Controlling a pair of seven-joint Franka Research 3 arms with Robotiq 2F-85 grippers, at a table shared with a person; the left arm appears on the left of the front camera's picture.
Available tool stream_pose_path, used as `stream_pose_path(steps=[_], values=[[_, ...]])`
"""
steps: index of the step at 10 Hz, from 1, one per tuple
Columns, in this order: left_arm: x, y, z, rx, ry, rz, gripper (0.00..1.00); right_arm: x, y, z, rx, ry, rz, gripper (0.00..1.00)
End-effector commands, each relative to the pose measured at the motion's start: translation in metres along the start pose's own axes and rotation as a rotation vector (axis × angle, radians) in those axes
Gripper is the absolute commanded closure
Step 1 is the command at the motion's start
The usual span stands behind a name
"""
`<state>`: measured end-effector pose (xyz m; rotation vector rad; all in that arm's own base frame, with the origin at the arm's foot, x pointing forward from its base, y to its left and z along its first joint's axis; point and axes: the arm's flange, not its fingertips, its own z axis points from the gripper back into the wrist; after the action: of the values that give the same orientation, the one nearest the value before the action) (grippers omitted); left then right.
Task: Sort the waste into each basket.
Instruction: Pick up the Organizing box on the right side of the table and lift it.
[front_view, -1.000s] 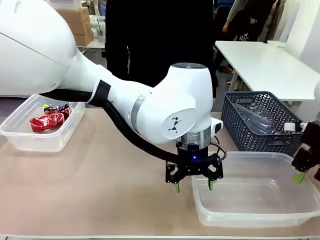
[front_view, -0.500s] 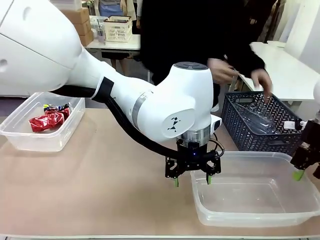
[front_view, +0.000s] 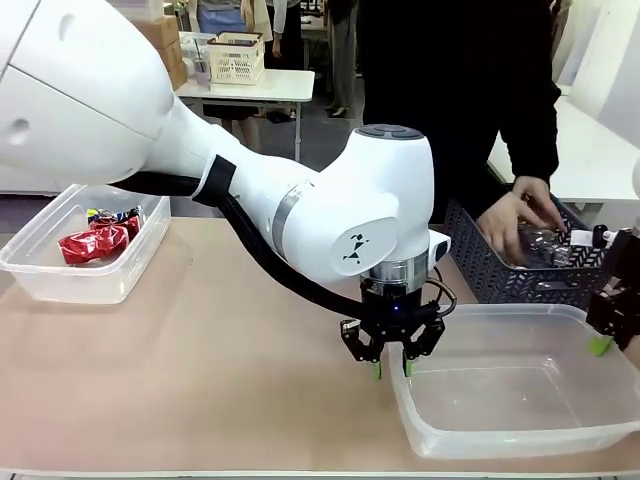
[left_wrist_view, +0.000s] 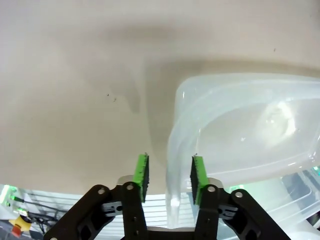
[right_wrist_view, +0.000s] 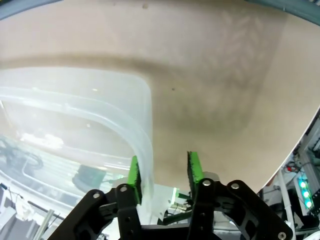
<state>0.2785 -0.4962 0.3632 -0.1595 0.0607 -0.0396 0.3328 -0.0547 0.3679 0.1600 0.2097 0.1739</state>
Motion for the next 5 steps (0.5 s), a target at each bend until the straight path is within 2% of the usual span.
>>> stream_pose_path(steps=[1, 2, 5], values=[[0.0000, -0.0021, 0.0012, 0.016, -0.013, 0.009, 1.00, -0.0630, 0.0237, -0.0619, -0.027, -0.026, -0.043, 0.92], [-0.0006, -0.0024, 0.0020, 0.014, -0.017, 0.005, 1.00, -0.0635, 0.0243, -0.0618, -0.028, -0.024, -0.047, 1.00], [0.0000, -0.0014, 0.0048, 0.006, -0.023, 0.004, 1.00, -0.0633, 0.0225, -0.0614, -0.031, -0.008, -0.072, 1.00]])
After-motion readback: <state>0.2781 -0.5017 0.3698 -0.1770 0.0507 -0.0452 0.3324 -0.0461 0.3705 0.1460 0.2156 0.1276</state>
